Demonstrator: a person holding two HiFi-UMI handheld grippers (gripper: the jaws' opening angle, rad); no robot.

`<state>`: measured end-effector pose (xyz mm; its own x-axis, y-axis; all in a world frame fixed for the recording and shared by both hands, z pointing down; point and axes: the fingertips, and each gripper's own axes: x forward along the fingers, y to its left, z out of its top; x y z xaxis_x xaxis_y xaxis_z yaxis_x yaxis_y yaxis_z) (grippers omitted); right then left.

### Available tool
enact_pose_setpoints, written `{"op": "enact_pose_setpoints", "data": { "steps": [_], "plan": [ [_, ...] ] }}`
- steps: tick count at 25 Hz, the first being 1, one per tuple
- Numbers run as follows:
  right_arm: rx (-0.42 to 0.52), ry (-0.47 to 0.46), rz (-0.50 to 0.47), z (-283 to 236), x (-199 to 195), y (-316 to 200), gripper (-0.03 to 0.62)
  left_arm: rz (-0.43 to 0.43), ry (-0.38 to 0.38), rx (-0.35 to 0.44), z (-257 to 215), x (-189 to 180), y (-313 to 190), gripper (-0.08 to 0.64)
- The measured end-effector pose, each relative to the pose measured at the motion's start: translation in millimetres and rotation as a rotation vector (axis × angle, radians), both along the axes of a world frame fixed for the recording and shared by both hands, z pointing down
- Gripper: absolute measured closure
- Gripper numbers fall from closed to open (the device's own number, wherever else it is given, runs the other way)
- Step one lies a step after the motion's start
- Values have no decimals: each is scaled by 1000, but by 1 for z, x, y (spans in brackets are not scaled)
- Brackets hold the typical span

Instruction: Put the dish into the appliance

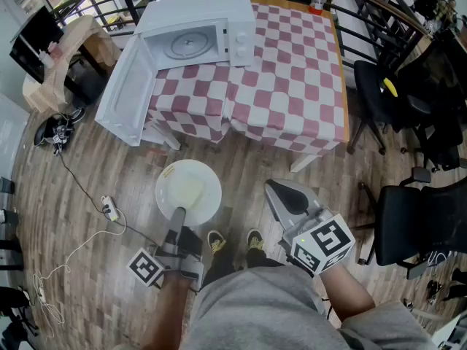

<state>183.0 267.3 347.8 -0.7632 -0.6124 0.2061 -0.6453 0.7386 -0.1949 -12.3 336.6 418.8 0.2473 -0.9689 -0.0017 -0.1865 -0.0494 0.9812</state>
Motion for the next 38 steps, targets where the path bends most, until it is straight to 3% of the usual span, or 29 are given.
{"op": "enact_pose_setpoints", "data": {
  "steps": [5,14,21,26,38],
  "plan": [
    [-1,-1,15,-5,-17,3,592,3,-36,-6,3,-22,-1,531],
    [-15,0,44,0,-29,-8,592,14,-7,-9,3,-35,-11,531],
    [-68,-116,81,-1,-45,-23,592,8,16,-5,1,-45,-16,531],
    [-54,-70,144,2,-67,-30,594,-1,26,-5,4,-69,-15,531],
    [-47,-30,131,0,-120,-27,594,39,45,-4,8,-112,-18,531]
  ]
}}
